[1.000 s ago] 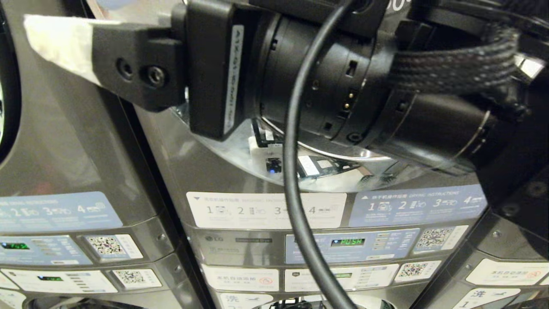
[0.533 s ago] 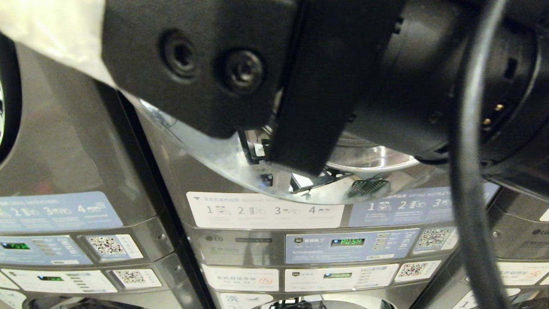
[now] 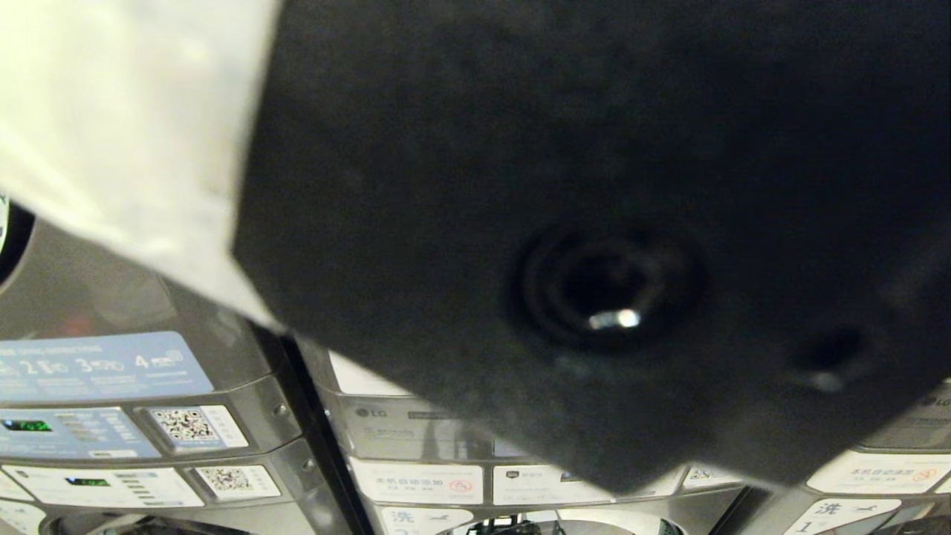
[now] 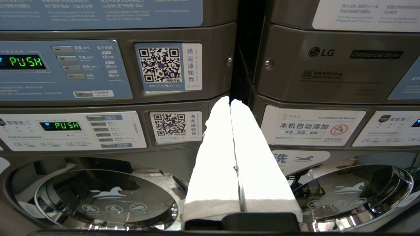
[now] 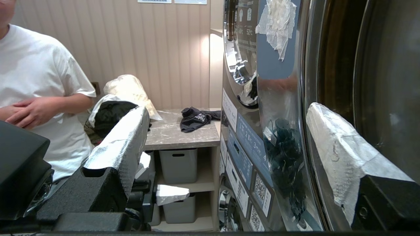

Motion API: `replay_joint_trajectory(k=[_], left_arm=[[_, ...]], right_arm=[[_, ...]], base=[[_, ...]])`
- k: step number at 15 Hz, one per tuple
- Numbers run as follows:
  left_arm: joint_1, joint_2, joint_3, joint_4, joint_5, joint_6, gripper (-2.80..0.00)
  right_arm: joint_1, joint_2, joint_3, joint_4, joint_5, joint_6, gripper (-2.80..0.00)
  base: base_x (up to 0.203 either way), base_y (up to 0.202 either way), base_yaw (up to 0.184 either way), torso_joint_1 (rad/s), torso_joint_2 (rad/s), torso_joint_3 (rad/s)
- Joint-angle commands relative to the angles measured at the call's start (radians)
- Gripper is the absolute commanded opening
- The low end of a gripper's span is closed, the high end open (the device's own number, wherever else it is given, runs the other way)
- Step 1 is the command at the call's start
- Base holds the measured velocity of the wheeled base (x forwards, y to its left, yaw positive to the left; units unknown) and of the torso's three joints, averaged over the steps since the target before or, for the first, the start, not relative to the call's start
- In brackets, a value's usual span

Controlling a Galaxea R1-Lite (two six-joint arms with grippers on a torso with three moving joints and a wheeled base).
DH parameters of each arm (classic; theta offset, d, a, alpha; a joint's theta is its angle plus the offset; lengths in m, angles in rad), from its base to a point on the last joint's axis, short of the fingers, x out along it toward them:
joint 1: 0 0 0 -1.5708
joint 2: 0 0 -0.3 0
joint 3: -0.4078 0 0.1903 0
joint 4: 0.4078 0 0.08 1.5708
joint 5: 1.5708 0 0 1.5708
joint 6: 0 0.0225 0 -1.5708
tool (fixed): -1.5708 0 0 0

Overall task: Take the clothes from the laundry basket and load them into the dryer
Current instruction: Open the dryer

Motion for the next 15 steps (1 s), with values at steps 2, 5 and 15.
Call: replay_joint_trajectory(k=[2, 5, 15], left_arm=[[0.0, 0.0, 0.0, -0.001, 0.0, 0.0, -2.8], [0.0, 0.0, 0.0, -0.001, 0.0, 0.0, -2.8], [0.0, 0.0, 0.0, -0.001, 0.0, 0.0, -2.8]], right_arm=[[0.0, -0.006, -0.007, -0.013, -0.005, 0.0, 0.0], [0.0, -0.001, -0.004, -0.016, -0.016, -0.002, 0.0], [-0.001, 0.083, -0.057, -0.06, -0.079, -0.006, 0.0]], base=[[0.0, 0.0, 0.0, 0.0, 0.0, 0.0], [0.0, 0.0, 0.0, 0.0, 0.0, 0.0], [0.0, 0.0, 0.0, 0.0, 0.0, 0.0]])
